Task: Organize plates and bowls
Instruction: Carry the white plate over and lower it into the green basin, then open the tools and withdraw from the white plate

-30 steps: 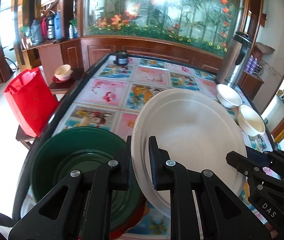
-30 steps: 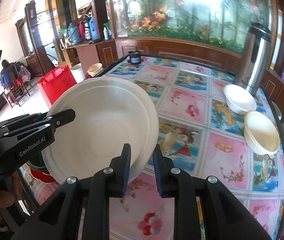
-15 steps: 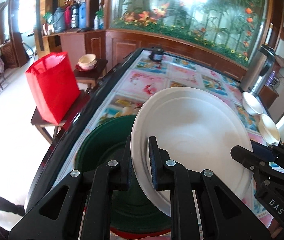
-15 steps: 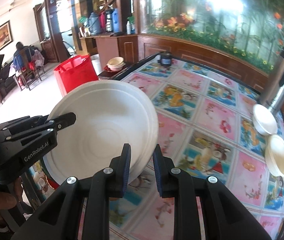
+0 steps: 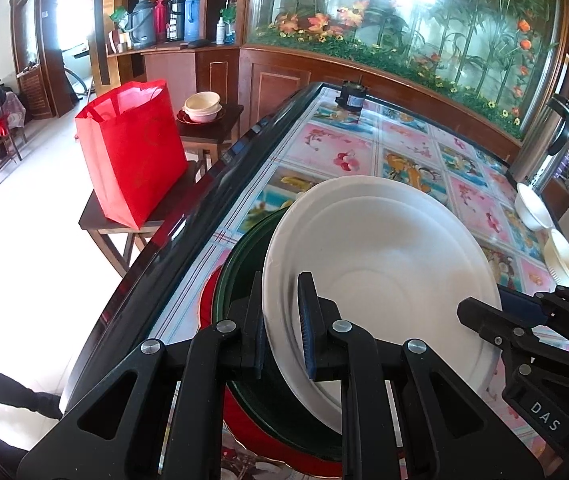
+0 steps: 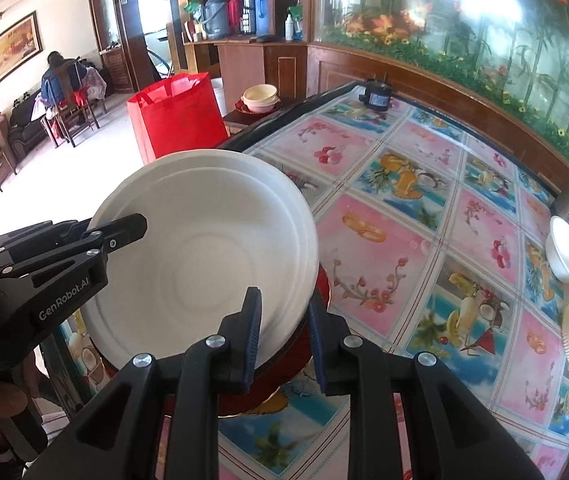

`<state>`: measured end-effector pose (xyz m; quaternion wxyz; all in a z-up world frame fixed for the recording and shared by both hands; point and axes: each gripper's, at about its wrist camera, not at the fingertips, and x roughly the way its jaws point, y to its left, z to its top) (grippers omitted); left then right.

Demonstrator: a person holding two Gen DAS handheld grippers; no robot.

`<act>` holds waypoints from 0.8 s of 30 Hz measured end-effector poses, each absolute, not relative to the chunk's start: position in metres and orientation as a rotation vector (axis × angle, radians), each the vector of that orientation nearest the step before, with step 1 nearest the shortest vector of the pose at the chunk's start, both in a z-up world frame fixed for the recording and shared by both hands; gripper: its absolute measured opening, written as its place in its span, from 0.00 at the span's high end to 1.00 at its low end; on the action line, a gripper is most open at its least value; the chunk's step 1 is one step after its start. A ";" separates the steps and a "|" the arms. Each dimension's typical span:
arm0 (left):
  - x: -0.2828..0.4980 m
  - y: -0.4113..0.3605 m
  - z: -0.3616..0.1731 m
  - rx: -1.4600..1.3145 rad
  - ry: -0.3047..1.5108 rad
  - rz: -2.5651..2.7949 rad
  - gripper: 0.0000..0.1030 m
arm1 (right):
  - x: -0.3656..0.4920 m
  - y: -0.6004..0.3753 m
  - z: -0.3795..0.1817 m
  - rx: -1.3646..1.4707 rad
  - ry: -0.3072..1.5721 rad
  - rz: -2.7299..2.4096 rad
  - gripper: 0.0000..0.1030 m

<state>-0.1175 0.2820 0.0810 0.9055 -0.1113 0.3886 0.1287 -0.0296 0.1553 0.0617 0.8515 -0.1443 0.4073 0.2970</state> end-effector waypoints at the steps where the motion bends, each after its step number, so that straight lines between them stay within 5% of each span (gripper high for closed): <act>1: -0.117 0.282 0.079 -0.229 0.804 0.270 0.86 | -0.030 0.156 0.061 -0.303 0.862 0.627 0.77; 11: -0.117 0.281 0.069 -0.225 0.806 0.275 0.86 | -0.032 0.159 0.056 -0.297 0.885 0.637 0.71; 16: -0.119 0.279 0.073 -0.192 0.781 0.307 0.86 | -0.032 0.153 0.057 -0.238 0.911 0.670 0.59; 24: -0.120 0.280 0.081 -0.172 0.751 0.344 0.83 | -0.035 0.145 0.063 -0.229 0.887 0.658 0.58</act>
